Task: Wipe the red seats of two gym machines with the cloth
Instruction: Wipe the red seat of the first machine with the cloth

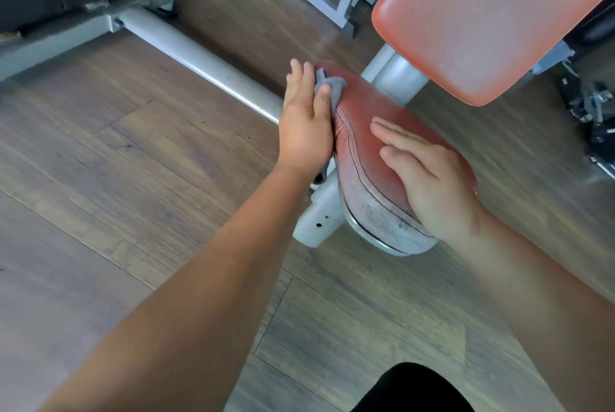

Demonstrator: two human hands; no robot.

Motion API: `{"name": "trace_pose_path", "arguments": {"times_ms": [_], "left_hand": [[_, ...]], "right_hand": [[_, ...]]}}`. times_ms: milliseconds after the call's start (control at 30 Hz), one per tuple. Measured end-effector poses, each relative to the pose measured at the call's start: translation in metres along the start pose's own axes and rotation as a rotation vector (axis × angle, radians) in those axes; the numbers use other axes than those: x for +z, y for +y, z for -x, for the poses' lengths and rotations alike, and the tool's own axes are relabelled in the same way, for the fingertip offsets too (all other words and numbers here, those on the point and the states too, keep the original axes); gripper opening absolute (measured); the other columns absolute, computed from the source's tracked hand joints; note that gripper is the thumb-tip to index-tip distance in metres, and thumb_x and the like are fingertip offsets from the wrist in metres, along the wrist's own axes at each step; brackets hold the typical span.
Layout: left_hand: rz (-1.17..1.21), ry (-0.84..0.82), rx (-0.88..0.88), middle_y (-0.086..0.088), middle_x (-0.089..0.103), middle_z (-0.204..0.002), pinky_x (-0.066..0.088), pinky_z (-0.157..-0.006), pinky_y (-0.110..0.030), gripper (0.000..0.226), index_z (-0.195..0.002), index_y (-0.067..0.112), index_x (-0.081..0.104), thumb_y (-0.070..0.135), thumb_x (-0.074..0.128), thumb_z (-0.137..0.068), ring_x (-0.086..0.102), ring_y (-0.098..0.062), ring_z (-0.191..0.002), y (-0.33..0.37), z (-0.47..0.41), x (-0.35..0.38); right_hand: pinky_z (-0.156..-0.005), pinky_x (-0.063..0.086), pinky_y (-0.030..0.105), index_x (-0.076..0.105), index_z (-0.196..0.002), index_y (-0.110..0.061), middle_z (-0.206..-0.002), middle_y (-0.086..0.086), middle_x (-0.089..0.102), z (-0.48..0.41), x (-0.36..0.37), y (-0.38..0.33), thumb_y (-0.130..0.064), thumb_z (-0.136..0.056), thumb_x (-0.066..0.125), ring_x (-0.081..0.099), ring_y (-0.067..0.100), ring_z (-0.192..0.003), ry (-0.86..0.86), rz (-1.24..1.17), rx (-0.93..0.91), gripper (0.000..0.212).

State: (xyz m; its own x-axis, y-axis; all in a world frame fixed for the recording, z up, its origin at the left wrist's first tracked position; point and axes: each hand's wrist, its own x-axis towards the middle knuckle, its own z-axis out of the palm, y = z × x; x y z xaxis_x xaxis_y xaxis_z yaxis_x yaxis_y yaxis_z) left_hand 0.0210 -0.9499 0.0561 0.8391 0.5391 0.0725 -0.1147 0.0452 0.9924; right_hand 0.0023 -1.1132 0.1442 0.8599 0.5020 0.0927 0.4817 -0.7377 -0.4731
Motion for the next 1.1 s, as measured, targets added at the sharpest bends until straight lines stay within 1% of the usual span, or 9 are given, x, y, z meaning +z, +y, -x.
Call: {"name": "trace_pose_path", "arguments": {"times_ms": [133, 233, 333, 467, 533, 700, 800, 1000, 1100], "left_hand": [[0.1, -0.036, -0.048, 0.005, 0.017, -0.174, 0.014, -0.13, -0.03, 0.056, -0.164, 0.02, 0.027, 0.033, 0.041, -0.112, 0.017, -0.009, -0.159, 0.004, 0.024, 0.0], [0.262, -0.087, -0.099, 0.005, 0.039, -0.166, 0.029, -0.128, -0.04, 0.056, -0.16, 0.025, 0.039, 0.043, 0.043, -0.107, 0.036, -0.01, -0.153, 0.003, 0.074, -0.005], [0.339, -0.093, -0.097, 0.01, 0.048, -0.16, 0.031, -0.126, -0.038, 0.053, -0.158, 0.024, 0.043, 0.038, 0.043, -0.108, 0.041, -0.003, -0.149, 0.011, 0.119, -0.005], [0.302, -0.073, -0.097, 0.009, 0.054, -0.155, 0.035, -0.124, -0.039, 0.049, -0.155, 0.023, 0.049, 0.037, 0.044, -0.108, 0.046, -0.003, -0.145, 0.008, 0.101, -0.008], [0.305, -0.02, -0.108, 0.008, 0.056, -0.153, 0.037, -0.123, -0.04, 0.05, -0.153, 0.024, 0.051, 0.04, 0.043, -0.107, 0.048, -0.006, -0.144, 0.013, 0.107, -0.004], [0.228, 0.058, -0.038, 0.009, 0.039, -0.165, 0.028, -0.127, -0.036, 0.053, -0.161, 0.02, 0.038, 0.029, 0.042, -0.109, 0.032, 0.0, -0.153, 0.028, 0.155, 0.009], [0.233, 0.02, -0.034, 0.008, 0.05, -0.159, 0.034, -0.124, -0.038, 0.051, -0.157, 0.02, 0.046, 0.032, 0.043, -0.107, 0.042, -0.002, -0.147, 0.018, 0.126, 0.002], [0.133, -0.061, -0.012, 0.007, 0.051, -0.157, 0.035, -0.124, -0.034, 0.047, -0.155, 0.018, 0.048, 0.031, 0.045, -0.11, 0.044, -0.001, -0.145, 0.024, 0.126, -0.01], [0.04, -0.083, -0.025, 0.007, 0.058, -0.146, 0.038, -0.121, -0.033, 0.041, -0.148, 0.019, 0.057, 0.029, 0.048, -0.108, 0.051, -0.002, -0.135, 0.041, 0.114, -0.027]], "right_hand": [[-0.11, 0.022, 0.0, 0.066, -0.137, -0.02, -0.146, -0.016, 0.057, 0.0, 0.001, 0.001, -0.016, -0.103, 0.055, 0.042, -0.014, -0.136, 0.012, -0.002, -0.01, 0.035], [-0.115, 0.024, 0.006, 0.066, -0.136, -0.02, -0.146, -0.013, 0.057, -0.001, 0.002, 0.002, -0.023, -0.101, 0.054, 0.045, -0.01, -0.137, 0.014, -0.002, -0.021, 0.037], [-0.115, 0.024, 0.006, 0.065, -0.137, -0.021, -0.146, -0.014, 0.057, 0.0, 0.002, 0.003, -0.023, -0.101, 0.053, 0.045, -0.009, -0.137, 0.009, 0.013, -0.013, 0.038], [-0.118, 0.024, 0.008, 0.064, -0.138, -0.02, -0.147, -0.014, 0.057, 0.0, 0.002, 0.002, -0.023, -0.102, 0.053, 0.044, -0.01, -0.137, 0.01, 0.026, -0.013, 0.038], [-0.114, 0.022, 0.003, 0.064, -0.138, -0.02, -0.147, -0.013, 0.057, 0.0, 0.002, 0.002, -0.023, -0.102, 0.052, 0.043, -0.012, -0.136, 0.004, 0.027, -0.008, 0.038], [-0.113, 0.022, 0.001, 0.065, -0.138, -0.021, -0.148, -0.014, 0.056, -0.003, 0.002, 0.002, -0.022, -0.103, 0.052, 0.043, -0.01, -0.136, 0.015, 0.028, -0.003, 0.037], [-0.116, 0.022, 0.005, 0.065, -0.137, -0.021, -0.147, -0.014, 0.057, -0.004, 0.003, 0.004, -0.024, -0.101, 0.053, 0.045, -0.007, -0.137, 0.022, 0.006, -0.01, 0.038], [-0.122, 0.024, 0.016, 0.065, -0.138, -0.022, -0.147, -0.013, 0.057, -0.004, 0.002, 0.007, -0.026, -0.101, 0.054, 0.045, -0.002, -0.14, 0.018, -0.011, -0.024, 0.039], [-0.124, 0.027, 0.025, 0.065, -0.137, -0.02, -0.146, -0.008, 0.059, 0.0, -0.001, 0.001, -0.027, -0.1, 0.053, 0.049, 0.005, -0.14, 0.013, 0.037, -0.02, 0.039]]}}
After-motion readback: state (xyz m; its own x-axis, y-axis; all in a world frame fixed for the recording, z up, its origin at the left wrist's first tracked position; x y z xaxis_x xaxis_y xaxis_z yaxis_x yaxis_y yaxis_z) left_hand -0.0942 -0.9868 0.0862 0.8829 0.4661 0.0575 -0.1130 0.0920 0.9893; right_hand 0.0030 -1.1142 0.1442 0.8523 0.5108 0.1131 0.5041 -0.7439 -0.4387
